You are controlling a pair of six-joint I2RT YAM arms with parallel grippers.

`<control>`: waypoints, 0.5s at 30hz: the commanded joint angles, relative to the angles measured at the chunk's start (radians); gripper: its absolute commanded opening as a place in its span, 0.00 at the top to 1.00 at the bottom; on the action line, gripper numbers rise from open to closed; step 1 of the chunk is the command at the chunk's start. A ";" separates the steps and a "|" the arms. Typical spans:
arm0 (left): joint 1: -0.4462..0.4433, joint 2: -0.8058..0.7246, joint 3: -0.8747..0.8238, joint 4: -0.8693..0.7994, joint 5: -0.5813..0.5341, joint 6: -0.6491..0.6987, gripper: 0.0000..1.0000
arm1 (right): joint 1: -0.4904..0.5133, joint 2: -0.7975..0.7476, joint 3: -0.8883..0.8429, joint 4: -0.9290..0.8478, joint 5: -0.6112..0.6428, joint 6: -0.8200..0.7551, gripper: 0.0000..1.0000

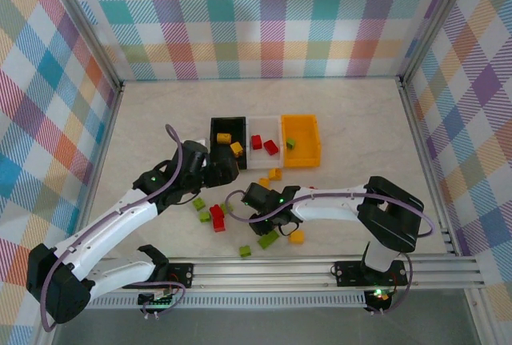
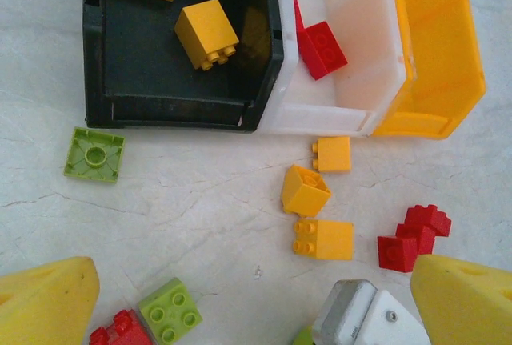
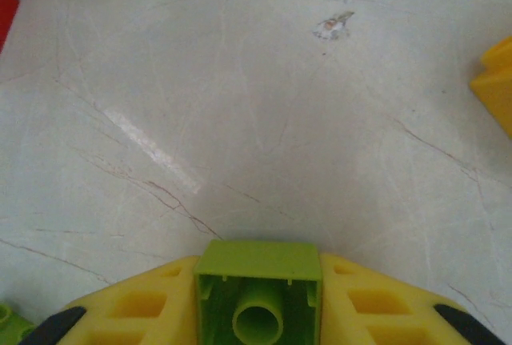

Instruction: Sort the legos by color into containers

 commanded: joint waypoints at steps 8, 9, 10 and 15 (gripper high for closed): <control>0.003 -0.028 -0.003 -0.009 -0.001 -0.001 0.00 | -0.200 -0.257 0.041 -0.050 0.119 -0.033 0.68; 0.003 -0.028 -0.006 -0.003 0.009 -0.002 0.00 | -0.251 -0.279 0.049 -0.054 0.122 -0.033 0.68; 0.003 -0.026 -0.009 0.002 0.017 -0.001 0.00 | -0.297 -0.293 0.056 -0.053 0.121 -0.032 0.68; 0.001 -0.014 -0.024 0.007 0.034 -0.007 0.00 | -0.508 -0.227 0.160 -0.047 0.114 -0.033 0.68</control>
